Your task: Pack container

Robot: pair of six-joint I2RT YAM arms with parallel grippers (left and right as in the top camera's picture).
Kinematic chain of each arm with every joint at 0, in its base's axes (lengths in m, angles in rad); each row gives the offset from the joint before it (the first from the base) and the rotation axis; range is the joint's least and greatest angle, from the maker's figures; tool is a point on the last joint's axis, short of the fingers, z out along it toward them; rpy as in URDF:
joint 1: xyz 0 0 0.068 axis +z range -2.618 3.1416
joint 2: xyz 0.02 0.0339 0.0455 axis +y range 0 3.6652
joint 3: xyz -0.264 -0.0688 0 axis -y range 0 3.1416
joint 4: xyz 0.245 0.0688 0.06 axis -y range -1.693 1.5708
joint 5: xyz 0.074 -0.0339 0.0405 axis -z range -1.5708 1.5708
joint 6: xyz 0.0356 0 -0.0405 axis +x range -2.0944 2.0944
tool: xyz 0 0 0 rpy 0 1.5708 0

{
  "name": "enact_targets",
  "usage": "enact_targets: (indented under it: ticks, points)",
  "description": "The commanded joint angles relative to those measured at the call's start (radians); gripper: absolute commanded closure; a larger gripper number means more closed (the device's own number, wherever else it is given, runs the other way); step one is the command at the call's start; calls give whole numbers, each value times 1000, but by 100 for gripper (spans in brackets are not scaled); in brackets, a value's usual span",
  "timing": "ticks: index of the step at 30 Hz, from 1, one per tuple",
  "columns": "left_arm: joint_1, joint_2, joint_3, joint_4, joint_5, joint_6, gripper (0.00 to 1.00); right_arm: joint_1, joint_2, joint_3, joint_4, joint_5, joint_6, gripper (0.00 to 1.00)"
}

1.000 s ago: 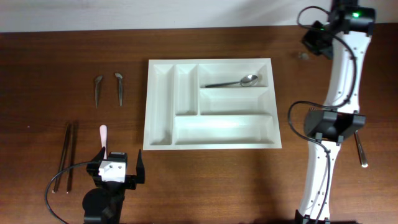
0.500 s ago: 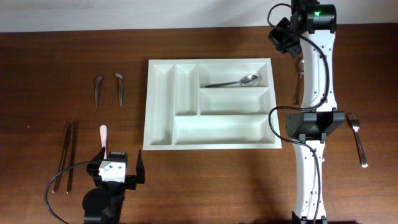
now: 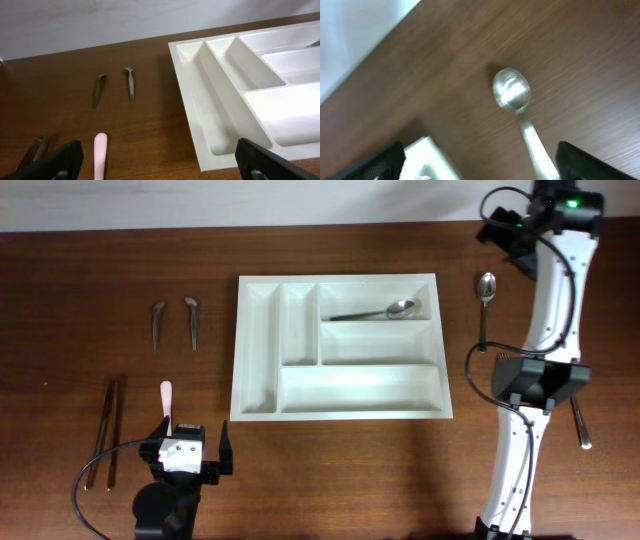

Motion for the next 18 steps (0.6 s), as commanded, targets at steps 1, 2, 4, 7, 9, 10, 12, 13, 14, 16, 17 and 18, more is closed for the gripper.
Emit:
enact_targets:
  ticks: [1,2,4,7,9,10,12,13,14,16,17,18]
  points:
    - [5,-7,-4,-1,-6,10,1,-1,-49,-32,0,14,-273,1]
    - [5,-7,-4,-1,-6,10,1,-1,-49,-56,2,14,-287,1]
    - [5,-7,-4,-1,-6,10,1,-1,-49,-98,7,14,-289,1]
    - [5,-7,-4,-1,-6,10,1,-1,-49,-205,35,14,-296,1]
    - [5,-7,-4,-1,-6,10,1,-1,-49,-278,57,14,-296,1]
    - [5,-7,-4,-1,-6,10,1,-1,-49,-316,68,14,-296,1]
    - [5,-7,-4,-1,-6,10,1,-2,-49,-373,82,14,-296,1]
    - [5,-7,-4,-1,-6,10,1,-2,-49,-402,87,14,-295,1]
    - [5,-7,-4,-1,-6,10,1,-2,-49,-419,91,14,-295,1]
    - [5,-7,-4,-1,-6,10,1,-1,-49,-458,101,15,-296,0]
    - [5,-7,-4,-1,-6,10,1,-1,-49,-467,103,18,-296,2]
    - [5,-7,-4,-1,-6,10,1,-1,-49,-480,109,23,-296,5]
